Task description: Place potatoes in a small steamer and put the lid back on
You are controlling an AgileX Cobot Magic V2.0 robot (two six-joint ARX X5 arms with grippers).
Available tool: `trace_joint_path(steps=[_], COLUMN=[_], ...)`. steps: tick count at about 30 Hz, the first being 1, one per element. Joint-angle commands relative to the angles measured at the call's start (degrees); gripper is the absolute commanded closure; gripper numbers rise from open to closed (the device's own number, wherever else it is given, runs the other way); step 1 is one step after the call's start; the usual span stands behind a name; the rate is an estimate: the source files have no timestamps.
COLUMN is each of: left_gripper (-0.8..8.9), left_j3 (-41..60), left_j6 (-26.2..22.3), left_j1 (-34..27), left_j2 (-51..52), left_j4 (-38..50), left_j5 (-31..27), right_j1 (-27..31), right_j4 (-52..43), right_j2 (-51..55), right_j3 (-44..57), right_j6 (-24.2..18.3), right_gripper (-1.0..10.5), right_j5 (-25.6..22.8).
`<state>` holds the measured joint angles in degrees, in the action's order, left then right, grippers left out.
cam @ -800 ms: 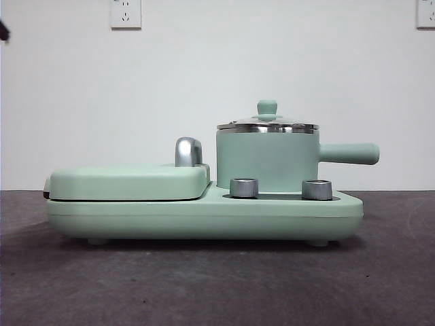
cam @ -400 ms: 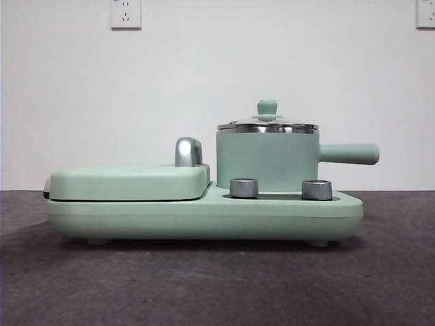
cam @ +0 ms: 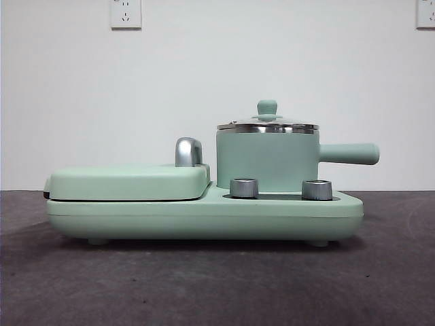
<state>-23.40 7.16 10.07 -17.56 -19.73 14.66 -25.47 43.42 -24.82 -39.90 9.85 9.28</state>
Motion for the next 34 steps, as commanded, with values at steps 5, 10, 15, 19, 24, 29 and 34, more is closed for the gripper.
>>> trace_joint_path(steps=[5, 10, 15, 19, 24, 29, 34], left_gripper=[8.07, 8.07, 8.07, 8.07, 8.07, 8.07, 8.07], left_j3=[11.30, 16.92, 21.90, 22.69, 22.69, 22.67, 22.69], left_j6=[-4.76, -5.11, -4.31, -4.17, -3.89, -3.89, -3.89], left_j1=[-7.63, -11.13, -11.58, -11.61, -11.56, -11.54, -11.54], left_j2=[7.50, 11.76, 17.64, 17.40, 17.29, 17.33, 17.33], left_j4=[9.16, 9.07, 10.08, 10.78, 10.58, 10.71, 10.71], left_j5=[-6.32, -6.34, -9.07, -9.88, -9.81, -9.81, -9.81], right_j1=[-0.37, -0.37, -0.37, -0.37, -0.37, -0.37, -0.37], right_j4=[-0.61, -0.61, -0.61, -0.87, -1.03, -1.03, -1.05], right_j2=[-0.07, -0.07, -0.07, -0.07, -0.07, -0.07, -0.07], right_j3=[-0.28, -0.28, -0.28, -0.28, -0.28, -0.28, -0.28], right_j6=[-0.24, -0.24, -0.24, -0.24, -0.24, -0.24, -0.24], right_gripper=[9.3, 9.3, 9.3, 9.3, 9.3, 9.3, 9.3], right_j5=[0.04, 0.04, 0.04, -0.13, -0.17, -0.17, -0.17])
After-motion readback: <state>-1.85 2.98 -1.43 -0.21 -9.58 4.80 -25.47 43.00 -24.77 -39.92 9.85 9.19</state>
